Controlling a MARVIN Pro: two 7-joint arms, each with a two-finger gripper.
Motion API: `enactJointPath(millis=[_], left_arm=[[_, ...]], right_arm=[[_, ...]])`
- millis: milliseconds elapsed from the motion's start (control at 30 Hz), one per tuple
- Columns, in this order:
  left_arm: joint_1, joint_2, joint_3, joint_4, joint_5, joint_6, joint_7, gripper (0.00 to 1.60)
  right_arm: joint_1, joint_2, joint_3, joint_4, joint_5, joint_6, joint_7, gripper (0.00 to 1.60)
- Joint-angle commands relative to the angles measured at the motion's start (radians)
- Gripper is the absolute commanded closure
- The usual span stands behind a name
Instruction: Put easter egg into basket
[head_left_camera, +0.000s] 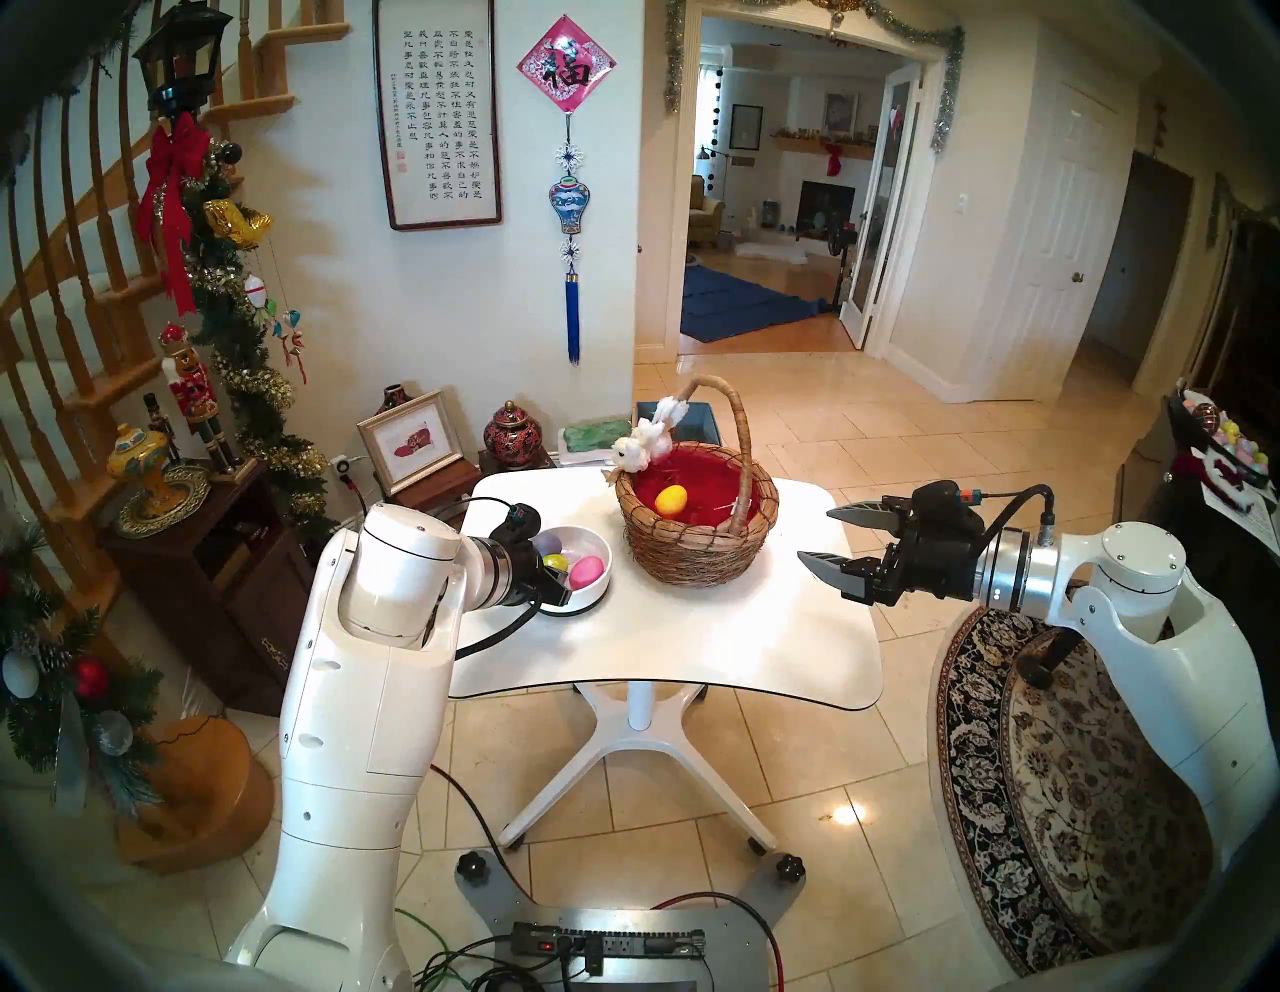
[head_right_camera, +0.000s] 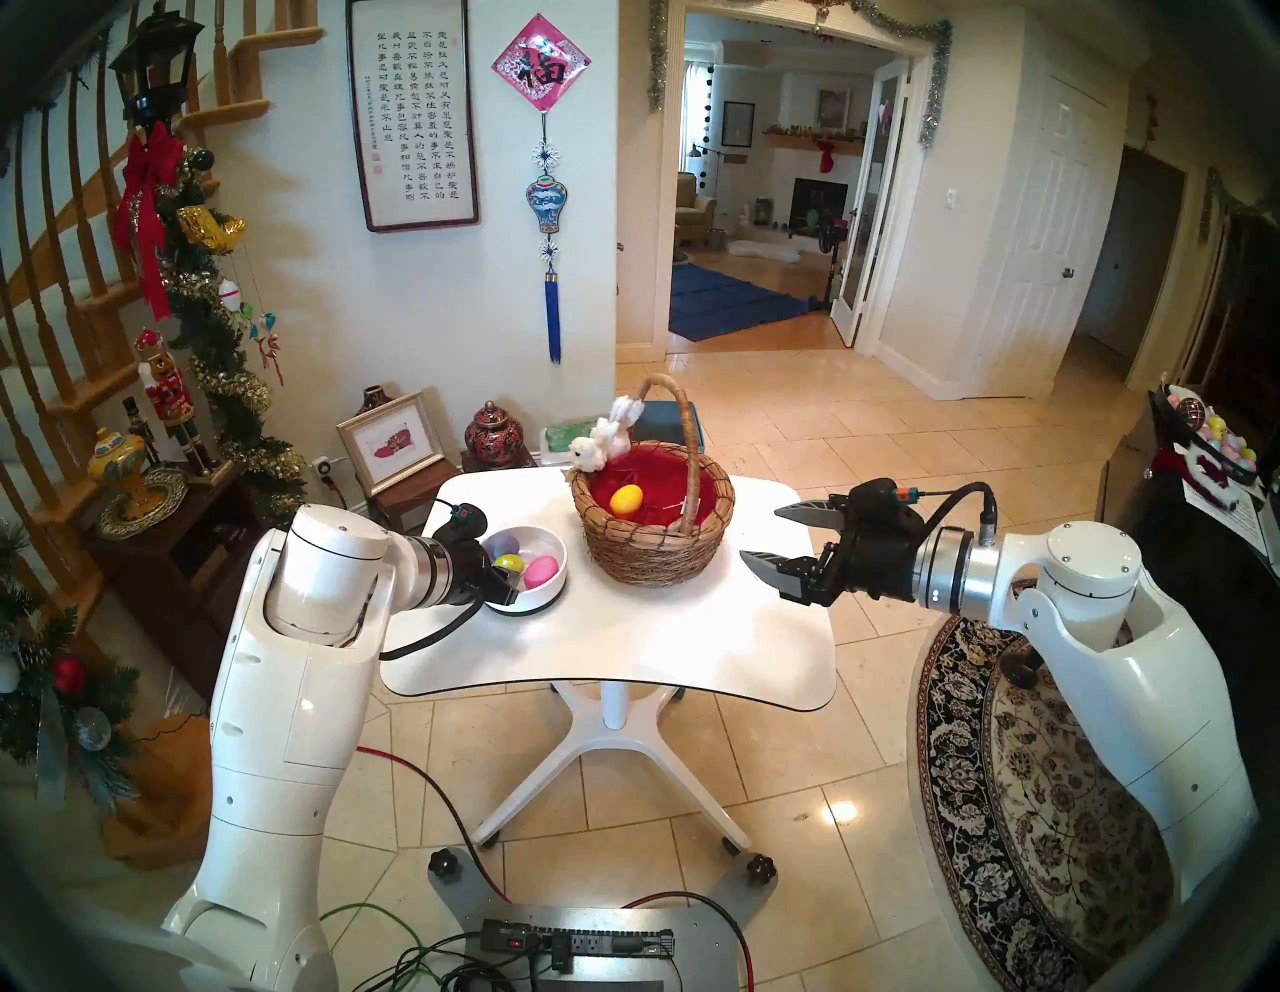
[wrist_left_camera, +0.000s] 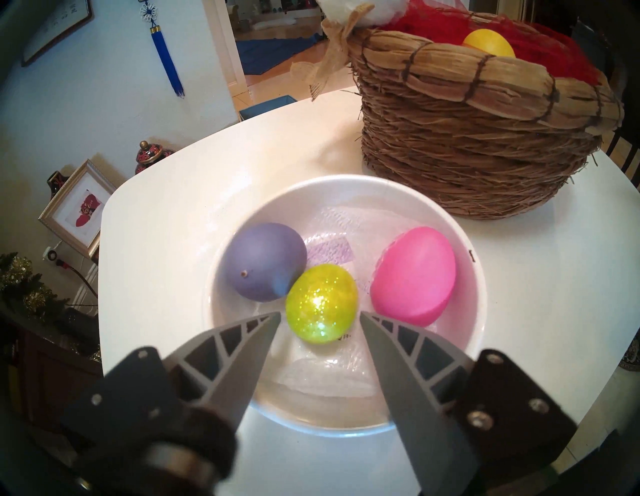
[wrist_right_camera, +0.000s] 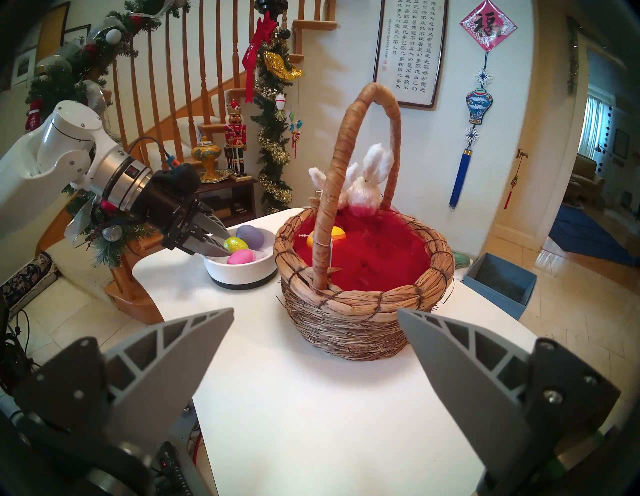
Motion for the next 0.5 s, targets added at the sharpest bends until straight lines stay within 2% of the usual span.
enactJointPath(millis=[0,33,167,300,367,400,467], left_arm=[[-0.014,-0.010,-0.001,-0.008,-0.001,-0.002,-0.105,0.84],[-0.014,-0.012,-0.004,-0.009,0.007,-0.002,-0.119,0.92],[-0.010,-0.013,-0.004,-0.016,0.000,-0.002,-0.106,0.99],[-0.001,-0.011,-0.005,-0.041,-0.013,-0.002,-0.098,0.99],[0.001,-0.011,-0.010,-0.054,-0.009,-0.002,-0.121,1.00],[0.006,-0.010,-0.006,-0.061,-0.030,-0.002,-0.087,1.00],[0.009,-0.009,-0.013,-0.075,-0.031,-0.002,-0.108,1.00]], right_arm=[[0.000,0.003,0.006,-0.002,-0.001,-0.002,0.001,0.00],[0.000,0.003,0.005,-0.002,-0.001,-0.002,0.001,0.00],[0.000,0.003,0.005,-0.002,-0.001,-0.002,0.001,0.00],[0.000,0.004,0.005,-0.002,-0.001,-0.002,0.001,0.00],[0.000,0.004,0.005,-0.002,0.000,-0.002,0.000,0.00],[0.000,0.004,0.005,-0.002,0.000,-0.002,0.000,0.00],[0.000,0.004,0.005,-0.001,0.000,-0.002,0.000,0.00]])
